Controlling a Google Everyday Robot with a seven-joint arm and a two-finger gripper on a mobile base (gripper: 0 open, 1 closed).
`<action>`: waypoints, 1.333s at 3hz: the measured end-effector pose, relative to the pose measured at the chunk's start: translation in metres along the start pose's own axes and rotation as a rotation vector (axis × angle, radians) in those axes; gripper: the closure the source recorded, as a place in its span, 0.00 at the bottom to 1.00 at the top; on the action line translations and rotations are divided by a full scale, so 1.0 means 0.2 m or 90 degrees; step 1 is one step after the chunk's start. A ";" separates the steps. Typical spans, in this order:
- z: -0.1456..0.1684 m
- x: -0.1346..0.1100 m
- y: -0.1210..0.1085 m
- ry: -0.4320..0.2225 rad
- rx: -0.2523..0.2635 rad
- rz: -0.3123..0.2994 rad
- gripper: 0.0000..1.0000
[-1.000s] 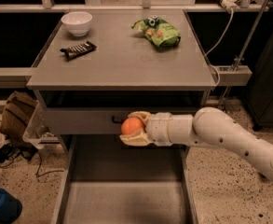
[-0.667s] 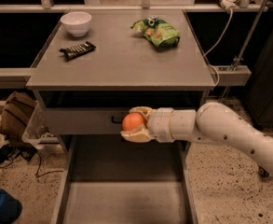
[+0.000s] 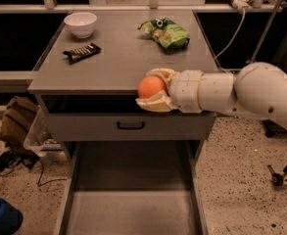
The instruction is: Pick orange from middle drawer and place on counter
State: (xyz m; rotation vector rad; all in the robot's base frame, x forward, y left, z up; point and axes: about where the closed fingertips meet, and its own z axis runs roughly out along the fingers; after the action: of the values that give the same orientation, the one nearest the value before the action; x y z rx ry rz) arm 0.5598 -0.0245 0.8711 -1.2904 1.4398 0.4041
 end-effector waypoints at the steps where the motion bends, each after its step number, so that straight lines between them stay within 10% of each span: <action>1: -0.02 -0.03 -0.05 -0.005 0.010 -0.003 1.00; 3: 0.01 -0.11 -0.17 -0.034 0.028 -0.033 1.00; 4: 0.07 -0.17 -0.42 -0.072 0.067 -0.051 1.00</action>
Offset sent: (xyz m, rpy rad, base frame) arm 0.0097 -0.0013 0.0191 0.0182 -0.0533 -0.0019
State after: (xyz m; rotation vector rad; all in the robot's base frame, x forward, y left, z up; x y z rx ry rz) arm 0.6315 -0.0272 0.9282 -1.2176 1.2927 0.3378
